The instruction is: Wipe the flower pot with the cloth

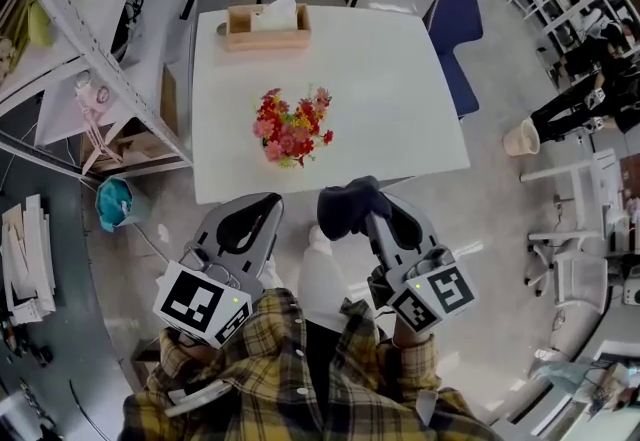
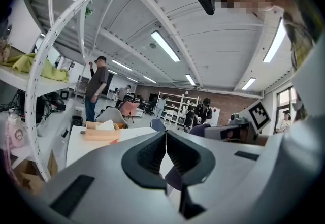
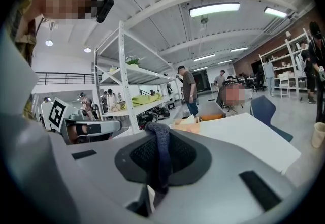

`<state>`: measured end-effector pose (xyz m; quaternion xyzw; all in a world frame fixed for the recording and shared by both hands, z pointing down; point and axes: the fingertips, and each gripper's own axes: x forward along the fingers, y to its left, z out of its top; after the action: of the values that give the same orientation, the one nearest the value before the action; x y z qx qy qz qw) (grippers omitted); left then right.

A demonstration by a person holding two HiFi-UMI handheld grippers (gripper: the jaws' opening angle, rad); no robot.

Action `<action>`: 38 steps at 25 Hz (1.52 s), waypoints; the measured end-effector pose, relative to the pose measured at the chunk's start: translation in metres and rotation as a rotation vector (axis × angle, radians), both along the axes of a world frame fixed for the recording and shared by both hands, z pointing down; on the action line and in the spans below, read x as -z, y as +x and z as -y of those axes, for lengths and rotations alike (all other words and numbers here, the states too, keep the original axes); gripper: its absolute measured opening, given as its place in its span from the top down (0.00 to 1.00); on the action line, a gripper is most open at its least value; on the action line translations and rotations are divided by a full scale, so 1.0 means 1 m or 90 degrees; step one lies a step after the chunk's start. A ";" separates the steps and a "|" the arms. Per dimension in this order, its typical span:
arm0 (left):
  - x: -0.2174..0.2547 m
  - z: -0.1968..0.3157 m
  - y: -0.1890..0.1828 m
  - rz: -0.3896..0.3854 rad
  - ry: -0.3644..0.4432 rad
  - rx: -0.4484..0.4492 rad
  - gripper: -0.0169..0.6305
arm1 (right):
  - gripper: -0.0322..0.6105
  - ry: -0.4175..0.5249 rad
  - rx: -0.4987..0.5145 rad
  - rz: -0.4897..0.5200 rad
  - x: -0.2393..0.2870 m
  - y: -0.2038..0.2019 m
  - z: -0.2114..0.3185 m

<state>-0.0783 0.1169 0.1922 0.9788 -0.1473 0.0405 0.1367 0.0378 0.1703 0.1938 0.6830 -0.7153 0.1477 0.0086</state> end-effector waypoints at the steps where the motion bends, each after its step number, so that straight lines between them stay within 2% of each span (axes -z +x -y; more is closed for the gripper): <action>1: -0.001 0.006 0.004 0.002 -0.003 0.007 0.96 | 0.93 -0.006 0.002 -0.001 -0.003 0.006 0.005; 8: 0.003 0.056 0.046 -0.004 0.004 0.079 0.96 | 0.93 -0.006 0.060 -0.004 -0.003 0.059 0.059; 13: 0.016 0.083 0.088 -0.011 0.021 0.148 0.96 | 0.93 0.007 0.142 -0.010 0.009 0.100 0.100; 17: 0.024 0.098 0.104 -0.008 0.021 0.212 0.96 | 0.93 0.006 0.216 -0.006 0.016 0.119 0.129; 20: 0.017 0.104 0.099 0.005 0.017 0.271 0.96 | 0.93 -0.004 0.270 -0.002 0.008 0.124 0.145; 26: 0.000 0.114 0.076 0.032 -0.003 0.348 0.96 | 0.93 -0.035 0.314 0.016 -0.016 0.123 0.160; 33: -0.021 0.123 0.046 0.046 -0.024 0.393 0.96 | 0.93 -0.087 0.335 0.025 -0.048 0.108 0.169; 38: -0.061 0.120 0.033 0.079 -0.056 0.391 0.96 | 0.93 -0.129 0.343 0.018 -0.083 0.095 0.172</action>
<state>-0.0456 -0.0034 0.2530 0.8772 -0.4425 0.0634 0.1753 0.1328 -0.0021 0.2764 0.4620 -0.8526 0.2199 0.1057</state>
